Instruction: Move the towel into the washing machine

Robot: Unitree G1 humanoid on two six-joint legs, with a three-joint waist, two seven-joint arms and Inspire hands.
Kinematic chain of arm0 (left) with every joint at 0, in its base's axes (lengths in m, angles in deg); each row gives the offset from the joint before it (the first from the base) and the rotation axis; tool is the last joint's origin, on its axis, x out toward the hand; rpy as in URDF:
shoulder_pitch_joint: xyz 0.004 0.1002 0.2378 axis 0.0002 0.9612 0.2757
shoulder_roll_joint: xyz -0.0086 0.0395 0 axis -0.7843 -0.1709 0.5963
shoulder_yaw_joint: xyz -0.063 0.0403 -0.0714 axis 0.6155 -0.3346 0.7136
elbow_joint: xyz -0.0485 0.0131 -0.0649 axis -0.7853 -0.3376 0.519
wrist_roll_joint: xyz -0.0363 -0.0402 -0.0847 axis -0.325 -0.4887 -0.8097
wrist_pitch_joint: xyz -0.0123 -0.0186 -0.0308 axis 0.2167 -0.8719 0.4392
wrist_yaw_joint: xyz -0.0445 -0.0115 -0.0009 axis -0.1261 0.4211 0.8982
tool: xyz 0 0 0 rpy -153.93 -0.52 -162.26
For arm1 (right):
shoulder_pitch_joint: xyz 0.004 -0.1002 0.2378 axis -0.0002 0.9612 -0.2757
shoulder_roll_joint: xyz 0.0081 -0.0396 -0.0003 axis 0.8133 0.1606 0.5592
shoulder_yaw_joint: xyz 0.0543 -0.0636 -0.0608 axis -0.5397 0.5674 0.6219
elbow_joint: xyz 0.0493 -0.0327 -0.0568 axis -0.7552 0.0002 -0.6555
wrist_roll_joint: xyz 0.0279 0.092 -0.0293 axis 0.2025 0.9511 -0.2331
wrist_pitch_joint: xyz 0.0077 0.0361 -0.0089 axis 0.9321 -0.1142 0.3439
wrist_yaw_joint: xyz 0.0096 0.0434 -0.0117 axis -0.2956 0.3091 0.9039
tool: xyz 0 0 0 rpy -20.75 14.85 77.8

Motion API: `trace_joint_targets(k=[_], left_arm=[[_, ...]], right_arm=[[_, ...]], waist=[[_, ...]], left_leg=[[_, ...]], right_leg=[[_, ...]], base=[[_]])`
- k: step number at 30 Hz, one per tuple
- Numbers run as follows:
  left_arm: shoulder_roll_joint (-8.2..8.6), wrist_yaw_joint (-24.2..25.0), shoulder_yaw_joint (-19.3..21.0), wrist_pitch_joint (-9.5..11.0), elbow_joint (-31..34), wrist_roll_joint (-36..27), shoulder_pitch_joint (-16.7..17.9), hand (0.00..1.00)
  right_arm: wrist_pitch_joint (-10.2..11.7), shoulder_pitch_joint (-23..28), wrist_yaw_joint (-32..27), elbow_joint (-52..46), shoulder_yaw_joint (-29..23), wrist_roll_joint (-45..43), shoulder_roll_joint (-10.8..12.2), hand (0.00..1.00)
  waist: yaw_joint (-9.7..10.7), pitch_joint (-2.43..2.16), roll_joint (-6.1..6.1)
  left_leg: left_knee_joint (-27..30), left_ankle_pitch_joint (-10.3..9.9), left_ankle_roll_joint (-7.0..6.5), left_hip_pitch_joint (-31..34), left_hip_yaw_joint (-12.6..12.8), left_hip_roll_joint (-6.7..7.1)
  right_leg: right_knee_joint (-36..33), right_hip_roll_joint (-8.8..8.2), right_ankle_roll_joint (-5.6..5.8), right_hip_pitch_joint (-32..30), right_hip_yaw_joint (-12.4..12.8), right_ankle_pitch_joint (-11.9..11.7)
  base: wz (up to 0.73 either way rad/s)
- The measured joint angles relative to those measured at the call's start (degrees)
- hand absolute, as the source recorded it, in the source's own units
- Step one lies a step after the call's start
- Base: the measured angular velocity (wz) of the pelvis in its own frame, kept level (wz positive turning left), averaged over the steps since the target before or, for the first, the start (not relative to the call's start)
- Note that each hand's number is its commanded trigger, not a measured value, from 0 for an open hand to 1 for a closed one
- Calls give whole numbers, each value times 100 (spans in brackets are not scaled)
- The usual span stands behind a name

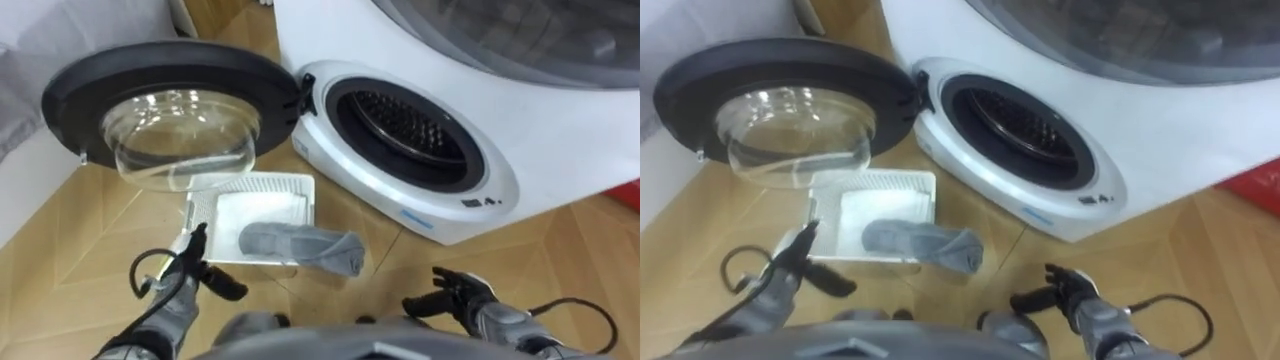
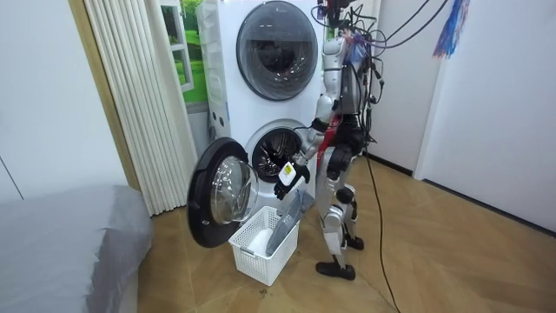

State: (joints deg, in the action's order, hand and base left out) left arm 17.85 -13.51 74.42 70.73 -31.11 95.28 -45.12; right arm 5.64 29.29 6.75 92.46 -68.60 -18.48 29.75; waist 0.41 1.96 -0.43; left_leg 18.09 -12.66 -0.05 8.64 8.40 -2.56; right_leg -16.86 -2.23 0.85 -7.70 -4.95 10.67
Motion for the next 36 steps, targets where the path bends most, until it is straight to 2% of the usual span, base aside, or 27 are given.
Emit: trace_joint_targets(k=[3, 5, 7, 9, 14, 16, 18, 22, 25, 27, 29, 32, 36], left_arm=[[47, -20, -125, 22, -252, 3, -275, 0], [96, -71, -216, 25, -271, 3, -388, 0], [136, -93, -317, 28, -299, 5, -548, 0], [154, -111, -368, 29, -301, 38, -837, 0], [151, -415, -504, 27, -292, 70, -1166, 0], [146, -549, -634, 26, -288, 71, -1259, 0], [144, -650, -695, 27, -288, 78, -1442, 0], [143, -1003, -936, 38, -288, 137, -1732, 0], [160, -1190, -1114, 55, -287, 290, -1893, 0], [140, -1320, -1233, 66, -288, 374, -2027, 0], [106, -1408, -1330, 64, -289, 473, -2133, 0], [96, -1615, -1342, 64, -289, 593, -2275, 0], [13, -1900, -1508, 23, -289, 819, -2472, 0]], right_arm=[[1, -221, -19, 18, 50, 9, 113, 0], [0, -332, -30, 19, 163, 72, 152, 0], [8, -383, -51, -7, 246, 147, 163, 0], [4, -637, -97, -32, 410, 171, 175, 0], [6, -863, -138, -56, 450, 350, 229, 0], [11, -955, -158, -48, 460, 509, 235, 0], [94, -1038, -207, -64, 524, 754, 252, 0], [264, -1055, -231, -238, 845, 1146, 251, 0], [371, -1061, -292, -385, 949, 1305, 298, 0], [443, -1087, -341, -504, 1022, 1421, 280, 0], [455, -1129, -341, -628, 1111, 1529, 257, 0], [461, -1199, -331, -758, 1242, 1788, 205, 0], [514, -1294, -339, -961, 1418, 2026, 123, 0]], waist=[[96, 24, -8], [143, 49, -19], [149, 106, -22], [121, 186, -7], [164, 192, 2], [240, 211, 32], [284, 239, 72], [420, 268, 92], [472, 286, 115], [508, 298, 135], [565, 307, 149], [570, 322, 172], [594, 333, 178]], left_leg=[[388, -45, -68, 509, -10, 4], [652, -89, -115, 810, -58, 36], [938, -178, -143, 1084, -51, 30], [1376, -294, -176, 1617, -53, -9], [2074, -378, -169, 2420, -56, -85], [2274, -401, -137, 2677, -73, -117], [2508, -405, -134, 3033, -54, -189], [2800, -413, -129, 3550, -27, -261], [3052, -462, -109, 3908, -24, -300], [3358, -573, -83, 4230, -30, -391], [3557, -641, -72, 4445, -34, -431], [3816, -750, -43, 4781, 14, -561], [4080, -803, -13, 5198, -5, -579]], right_leg=[[-506, -82, -32, -575, -133, 88], [-851, -152, -45, -905, -136, 186], [-1141, -166, -21, -1195, -61, 274], [-1537, -167, -33, -1721, -9, 373], [-2243, -154, -102, -2563, 73, 492], [-2435, -142, -110, -2819, 83, 503], [-2642, -117, -110, -3184, 86, 497], [-2936, -77, -139, -3734, 132, 497], [-3201, -42, -202, -4124, 185, 514], [-3467, -7, -286, -4449, 187, 566], [-3662, -14, -339, -4673, 180, 609], [-3875, 43, -397, -5022, 182, 654], [-4197, 63, -459, -5483, 207, 738]], base=[[-10], [4], [0], [-11], [-4], [0], [-10], [-7], [-8], [-10], [-10], [-16], [-2]])
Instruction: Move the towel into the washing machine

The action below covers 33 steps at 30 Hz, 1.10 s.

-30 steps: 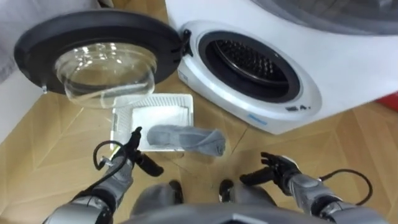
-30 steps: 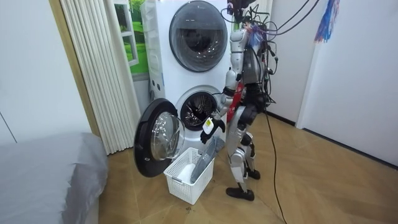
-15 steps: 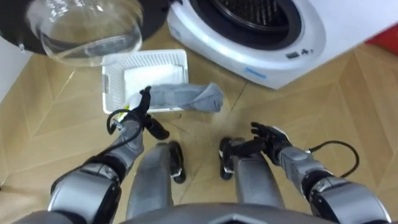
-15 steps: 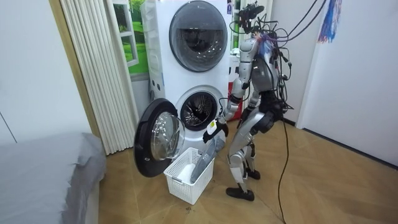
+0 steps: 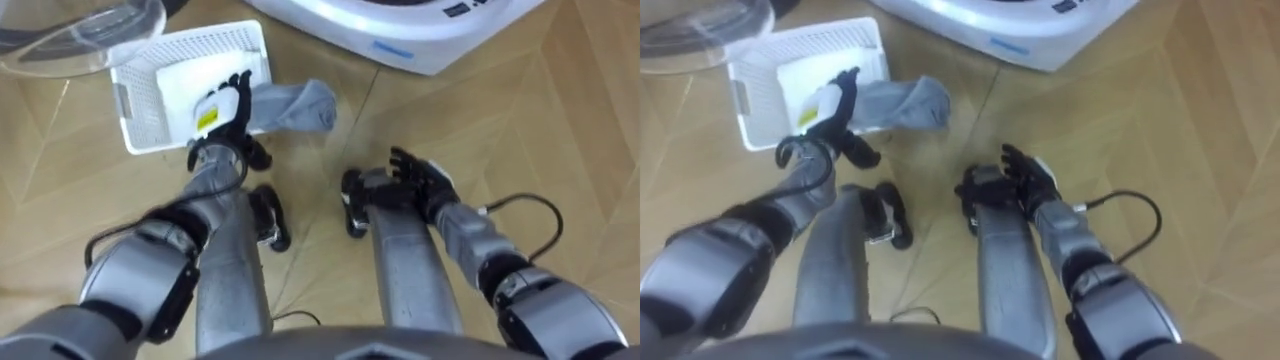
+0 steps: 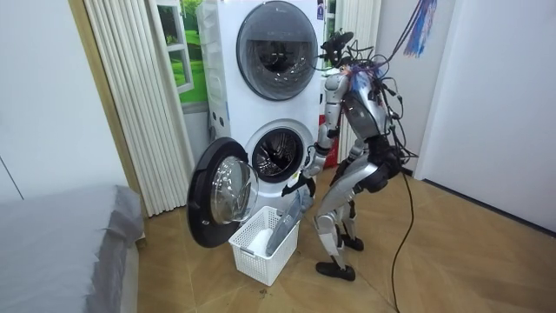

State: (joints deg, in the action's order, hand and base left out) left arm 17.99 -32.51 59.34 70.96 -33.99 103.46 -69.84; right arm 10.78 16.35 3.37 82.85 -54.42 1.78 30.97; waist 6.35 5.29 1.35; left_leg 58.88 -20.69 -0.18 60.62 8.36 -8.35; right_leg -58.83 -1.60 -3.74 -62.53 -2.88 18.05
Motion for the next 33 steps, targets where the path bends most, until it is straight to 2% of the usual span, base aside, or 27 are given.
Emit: trace_joint_targets(k=[5, 8, 11, 14, 18, 20, 24, 25, 26, 27, 29, 30, 33], left_arm=[[-38, -256, -121, -23, 3, 74, -95, 0], [-53, -418, -157, -31, 2, 188, -174, 0], [-79, -498, -218, -32, -17, 327, -346, 0], [-81, -646, -395, -38, -22, 372, -460, 0], [-88, -689, -586, -36, -139, 371, -512, 0], [-126, -688, -673, -36, -140, 375, -504, 0], [-224, -687, -833, -25, -144, 436, -478, 0], [-237, -687, -834, -25, -144, 436, -480, 15], [-256, -687, -834, -25, -144, 435, -482, 53], [-264, -687, -834, -25, -144, 434, -483, 75], [-277, -687, -935, -24, -144, 431, -482, 75], [-298, -683, -963, -8, -144, 433, -482, 100], [-332, -620, -958, 10, -158, 415, -486, 100]], right_arm=[[104, -17, -99, -207, 154, 332, -44, 0], [135, -19, -102, -401, 154, 399, -38, 0], [170, -47, -99, -532, 154, 392, 5, 0], [175, -81, -93, -617, 157, 414, 10, 0], [186, -202, 13, -623, 198, 573, 61, 0], [209, -228, 74, -625, 196, 662, 82, 0], [265, -273, 163, -644, 206, 771, 122, 0], [275, -285, 182, -644, 208, 772, 135, 0], [313, -298, 209, -642, 209, 782, 163, 0], [325, -319, 256, -642, 209, 809, 177, 0], [333, -342, 284, -639, 247, 898, 189, 0], [354, -360, 320, -634, 291, 973, 188, 0], [347, -439, 427, -595, 368, 1069, 204, 0]], waist=[[54, 2, 1], [175, 1, 3], [313, 6, 0], [368, 13, 5], [473, 44, -27], [496, 76, -78], [573, 80, -94], [590, 80, -95], [610, 83, -104], [616, 83, -116], [617, 85, -155], [630, 83, -163], [689, 95, -209]], left_leg=[[483, -200, 54, 424, -165, -9], [790, -338, 65, 682, -256, 1], [1034, -434, 58, 906, -309, 4], [1352, -591, 56, 1081, -385, 13], [1763, -783, 44, 1268, -408, 6], [1852, -818, 50, 1322, -409, -2], [2166, -964, 58, 1494, -500, -69], [2219, -989, 63, 1523, -516, -75], [2347, -1048, 73, 1580, -558, -78], [2477, -1113, 85, 1639, -597, -80], [2642, -1197, 101, 1692, -653, -80], [2727, -1240, 118, 1732, -711, -71], [2830, -1276, 126, 1780, -751, -87]], right_leg=[[-483, -4, -65, -382, -46, 245], [-764, 2, -95, -632, -51, 353], [-978, 9, -85, -845, -56, 429], [-1256, 21, -80, -1005, -52, 543], [-1663, 21, -59, -1217, -14, 712], [-1753, 35, -56, -1277, 1, 740], [-2007, 74, -91, -1424, -39, 842], [-2050, 82, -94, -1455, -43, 857], [-2160, 98, -102, -1507, -51, 899], [-2269, 118, -110, -1569, -56, 940], [-2413, 141, -119, -1616, -66, 999], [-2471, 151, -130, -1639, -98, 1024], [-2543, 163, -137, -1659, -134, 1048]], base=[[6], [-4], [-2], [-6], [-3], [0], [-7], [-10], [-11], [-11], [-9], [-6], [0]])
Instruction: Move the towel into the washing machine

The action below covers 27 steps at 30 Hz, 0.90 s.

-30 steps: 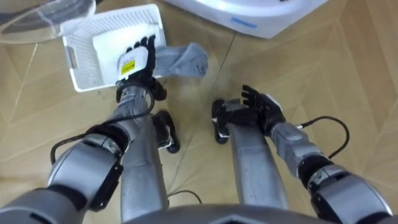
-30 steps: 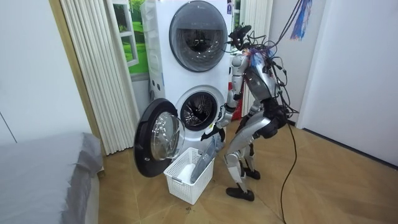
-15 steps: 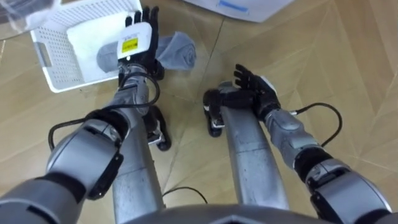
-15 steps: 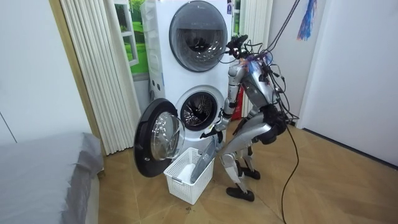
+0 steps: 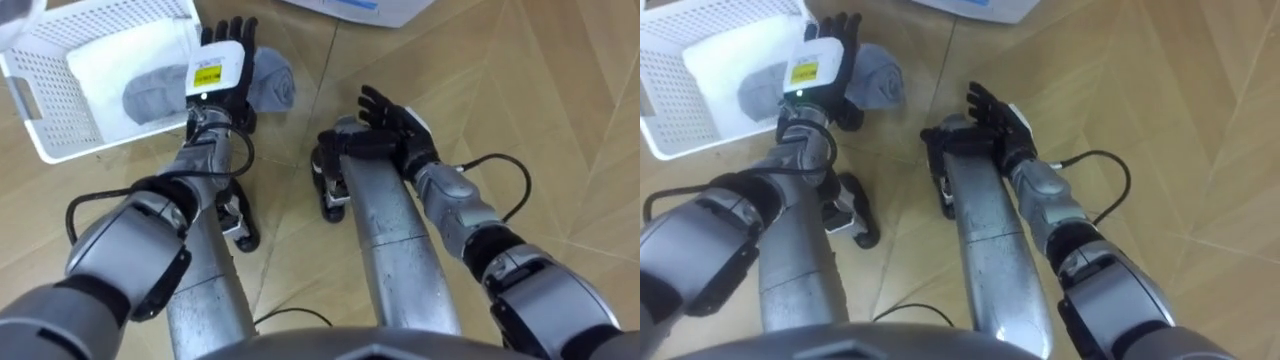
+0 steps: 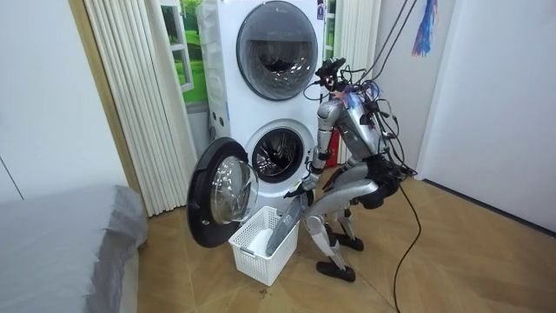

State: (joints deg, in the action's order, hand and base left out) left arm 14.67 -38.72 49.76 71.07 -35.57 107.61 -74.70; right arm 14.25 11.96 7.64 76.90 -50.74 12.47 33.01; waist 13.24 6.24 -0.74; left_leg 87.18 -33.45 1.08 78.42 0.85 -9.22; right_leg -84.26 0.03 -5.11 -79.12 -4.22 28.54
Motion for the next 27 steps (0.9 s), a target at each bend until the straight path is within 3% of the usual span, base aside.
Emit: trace_joint_targets(k=[12, 22, 27], left_arm=[[-101, 853, -253, -114, -98, -42, 114, 100], [-105, 1157, -330, -176, -98, -37, 264, 100], [-89, 1189, -325, -157, -91, -17, 587, 100]], right_arm=[[-34, -21, 157, 65, 5, 34, 80, 0], [-37, 9, 147, 212, 9, 240, 149, 0], [-22, 132, 140, 306, 11, 267, 138, 0]], waist=[[68, -13, -169], [74, -44, -261], [46, -53, -261]], left_leg=[[320, -166, 4, -10, 36, -4], [456, -192, 10, -120, 15, 2], [392, -204, 38, -376, 29, 54]], right_leg=[[-387, -4, -10, -74, 78, 161], [-534, -24, -27, 35, 75, 199], [-482, -72, -30, 309, 60, 222]], base=[[0], [0], [4]])
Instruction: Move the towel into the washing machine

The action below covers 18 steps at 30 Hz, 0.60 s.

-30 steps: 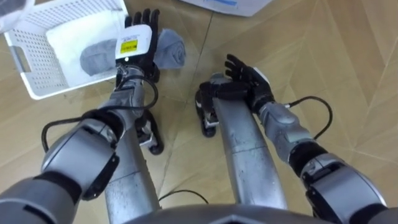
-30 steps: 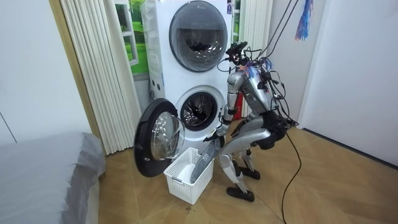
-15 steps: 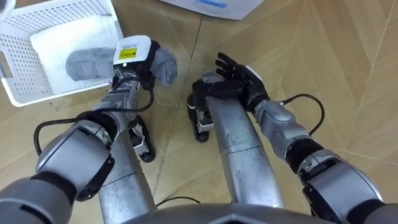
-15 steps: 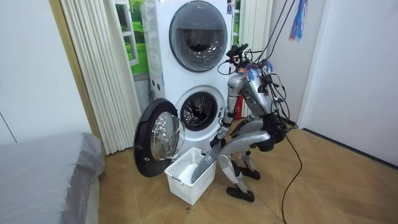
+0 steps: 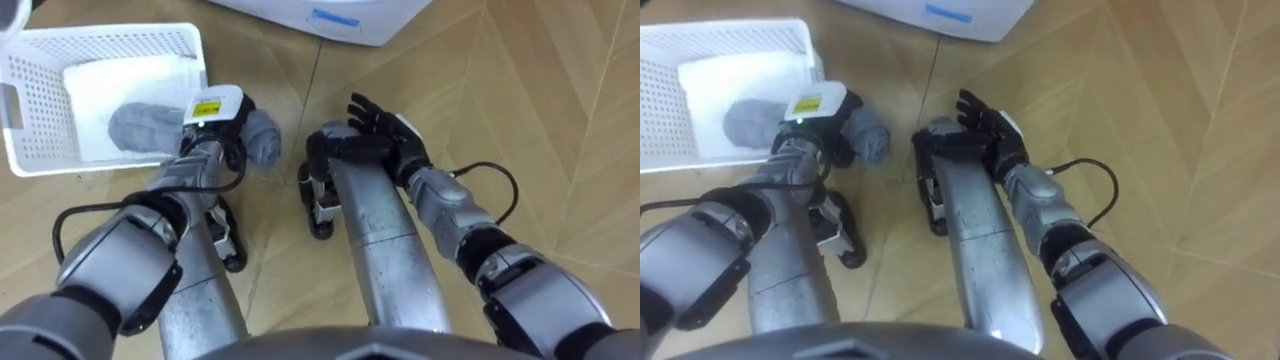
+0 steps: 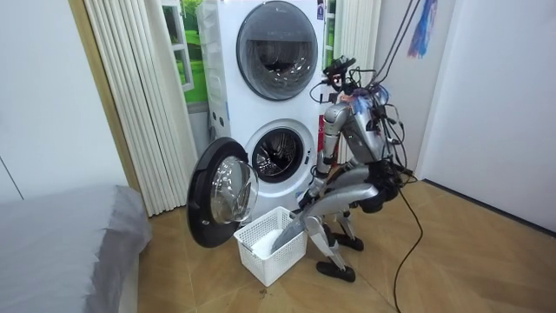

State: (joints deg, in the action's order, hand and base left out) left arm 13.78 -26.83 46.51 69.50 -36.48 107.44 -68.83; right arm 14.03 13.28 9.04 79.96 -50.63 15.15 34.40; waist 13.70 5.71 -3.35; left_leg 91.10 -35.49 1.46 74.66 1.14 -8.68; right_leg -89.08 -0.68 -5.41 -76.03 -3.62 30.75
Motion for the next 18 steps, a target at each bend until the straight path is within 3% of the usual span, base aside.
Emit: trace_joint_targets(k=[5, 8, 11, 14, 17, 18], left_arm=[[96, -174, 32, 121, 19, 22, 86, 100], [202, -318, 24, 237, 15, -29, 145, 100], [192, -425, 135, 437, 16, -29, 141, 100], [152, -600, 340, 549, 62, -139, 147, 100], [-43, -888, 395, 677, 250, -357, 148, 100], [-112, -924, 491, 696, 364, -470, 146, 100]], right_arm=[[45, 257, -121, 46, 33, -19, -97, 0], [34, 432, -268, 183, 56, -262, -174, 0], [30, 501, -365, 316, 106, -816, -260, 0], [9, 594, -484, 418, 206, -1172, -366, 0], [1, 654, -564, 413, 226, -1416, -428, 0], [-3, 633, -578, 409, 208, -1555, -436, 0]], waist=[[-215, -32, 47], [-345, -102, 176], [-482, -126, 254], [-692, -123, 340], [-820, -123, 391], [-825, -123, 394]], left_leg=[[-507, 131, -4, -441, -4, 20], [-1305, 418, -88, -978, 86, 66], [-2291, 793, -118, -1609, 181, 186], [-3090, 1060, -128, -2212, 239, 246], [-3760, 1285, -143, -2668, 347, 280], [-3951, 1361, -142, -2774, 344, 358]], right_leg=[[566, -6, 55, 507, -56, -142], [1374, -15, 132, 1077, -53, -396], [2317, -69, 201, 1710, -62, -699], [3099, -117, 217, 2328, -129, -937], [3696, -159, 239, 2767, -152, -1092], [3817, -227, 244, 2863, -179, -1105]], base=[[2], [6], [13], [8], [12], [21]])
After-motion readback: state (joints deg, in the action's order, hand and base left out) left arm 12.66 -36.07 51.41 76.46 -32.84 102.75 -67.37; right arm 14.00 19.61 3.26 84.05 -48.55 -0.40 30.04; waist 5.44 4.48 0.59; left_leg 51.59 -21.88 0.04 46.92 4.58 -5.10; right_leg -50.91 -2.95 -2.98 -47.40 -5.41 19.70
